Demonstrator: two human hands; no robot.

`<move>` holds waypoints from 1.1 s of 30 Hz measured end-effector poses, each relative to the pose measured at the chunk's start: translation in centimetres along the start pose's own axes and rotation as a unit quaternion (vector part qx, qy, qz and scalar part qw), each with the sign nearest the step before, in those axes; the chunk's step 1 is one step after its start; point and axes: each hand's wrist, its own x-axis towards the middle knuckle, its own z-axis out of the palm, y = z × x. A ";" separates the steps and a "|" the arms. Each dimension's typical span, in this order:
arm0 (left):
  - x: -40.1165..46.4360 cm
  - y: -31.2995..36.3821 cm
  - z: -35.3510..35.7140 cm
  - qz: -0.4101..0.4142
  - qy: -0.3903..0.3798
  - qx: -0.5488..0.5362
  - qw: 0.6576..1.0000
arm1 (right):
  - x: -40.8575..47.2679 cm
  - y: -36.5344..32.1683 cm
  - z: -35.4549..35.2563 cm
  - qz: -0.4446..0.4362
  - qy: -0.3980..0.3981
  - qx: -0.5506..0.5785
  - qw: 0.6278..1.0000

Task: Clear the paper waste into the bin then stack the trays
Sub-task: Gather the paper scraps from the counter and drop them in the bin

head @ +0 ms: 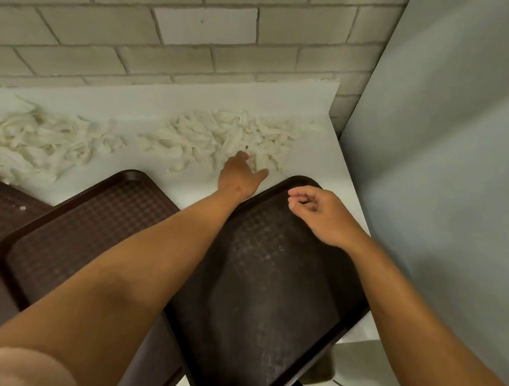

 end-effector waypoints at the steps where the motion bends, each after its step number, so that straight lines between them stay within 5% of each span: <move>1: 0.2 -0.1 0.3 0.003 0.002 0.014 1.000 | 0.2 0.2 -0.2 0.000 -0.004 -0.004 1.000; 17: -0.8 -4.1 -6.2 0.070 0.041 -0.016 0.997 | 9.7 -6.0 -4.8 -0.098 -0.022 -0.173 0.980; 27: -2.5 -6.8 -8.8 0.061 0.042 0.019 0.997 | 11.7 -5.3 3.9 -0.098 -0.130 -0.277 0.947; 33: -3.3 -7.8 -10.1 0.048 0.035 0.003 0.998 | 12.3 -4.9 4.9 -0.084 -0.090 -0.308 0.944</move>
